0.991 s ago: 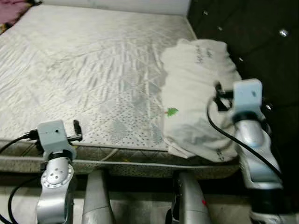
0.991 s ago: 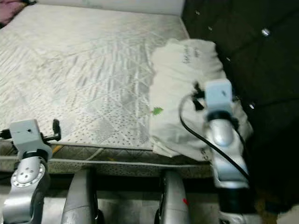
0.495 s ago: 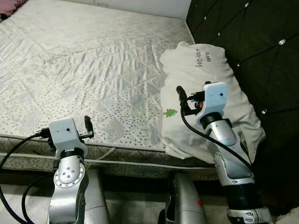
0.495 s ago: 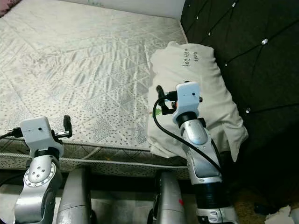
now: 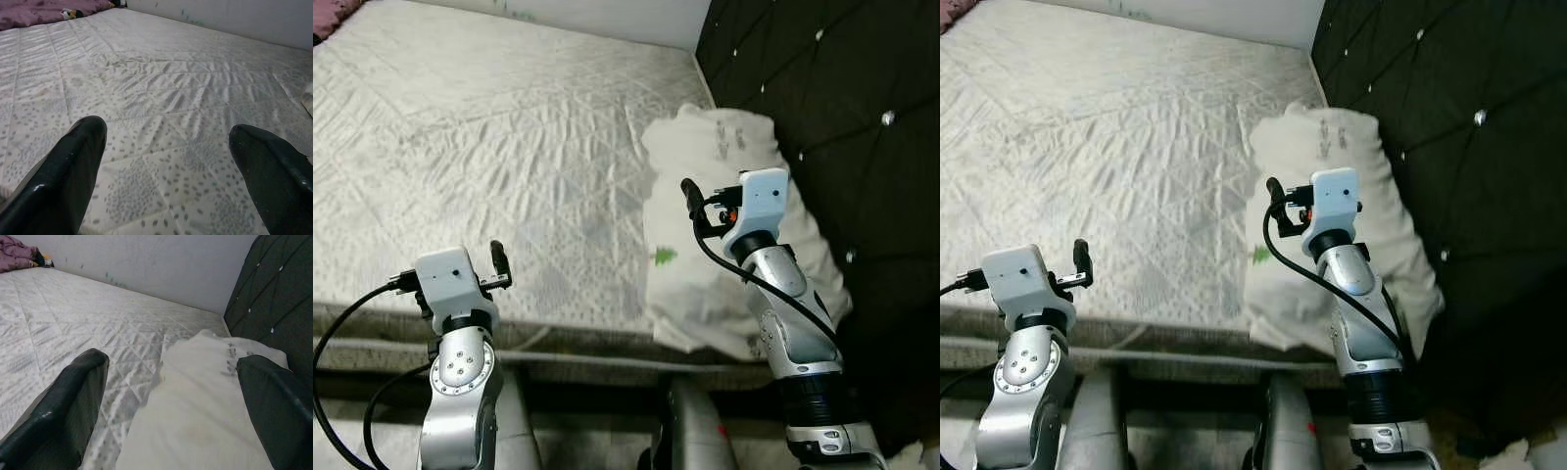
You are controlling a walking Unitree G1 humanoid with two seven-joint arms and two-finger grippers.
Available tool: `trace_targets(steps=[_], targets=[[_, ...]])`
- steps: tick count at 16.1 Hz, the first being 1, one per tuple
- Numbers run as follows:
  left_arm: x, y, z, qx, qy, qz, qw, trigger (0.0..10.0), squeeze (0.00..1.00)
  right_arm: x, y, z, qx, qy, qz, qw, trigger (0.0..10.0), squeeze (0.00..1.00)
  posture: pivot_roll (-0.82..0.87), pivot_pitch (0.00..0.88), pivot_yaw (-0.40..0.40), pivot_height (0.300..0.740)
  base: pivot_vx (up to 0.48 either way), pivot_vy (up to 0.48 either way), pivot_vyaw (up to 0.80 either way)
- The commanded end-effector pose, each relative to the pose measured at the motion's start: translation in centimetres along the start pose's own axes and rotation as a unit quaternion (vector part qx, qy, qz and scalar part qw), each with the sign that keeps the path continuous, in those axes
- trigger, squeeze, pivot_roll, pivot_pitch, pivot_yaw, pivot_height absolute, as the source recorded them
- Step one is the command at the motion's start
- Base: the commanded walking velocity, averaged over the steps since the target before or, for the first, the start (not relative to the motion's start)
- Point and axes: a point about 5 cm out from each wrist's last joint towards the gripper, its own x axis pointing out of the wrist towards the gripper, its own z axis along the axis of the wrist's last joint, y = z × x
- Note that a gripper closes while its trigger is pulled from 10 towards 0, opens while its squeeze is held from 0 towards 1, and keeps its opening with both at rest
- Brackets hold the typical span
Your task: Clean up the room
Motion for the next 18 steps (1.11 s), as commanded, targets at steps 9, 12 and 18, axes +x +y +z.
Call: trace_targets(steps=[9, 12, 18], targets=[[1.1, -1.5, 1.7, 0.004, -0.028, -0.047, 0.998, 10.0, 0.00, 0.4, -0.1, 0.3, 0.031, -0.008, -0.062, 0.998, 10.0, 0.00, 0.08, 0.000, -0.082, 0.740, 0.000, 0.000, 0.00], [0.9, -1.4, 1.4, 0.006, -0.020, -0.057, 0.998, 10.0, 0.00, -0.3, 0.5, -0.1, 0.035, 0.000, -0.063, 0.997, 10.0, 0.00, 0.07, 0.012, -0.061, 0.740, 0.000, 0.000, 0.00], [0.6, -1.4, 1.0, 0.001, -0.009, -0.076, 0.997, 10.0, 0.00, -0.4, 0.9, -1.2, 0.040, 0.016, -0.067, 0.997, 10.0, 0.00, 0.09, 0.000, -0.053, 0.740, 0.000, 0.000, 0.00]])
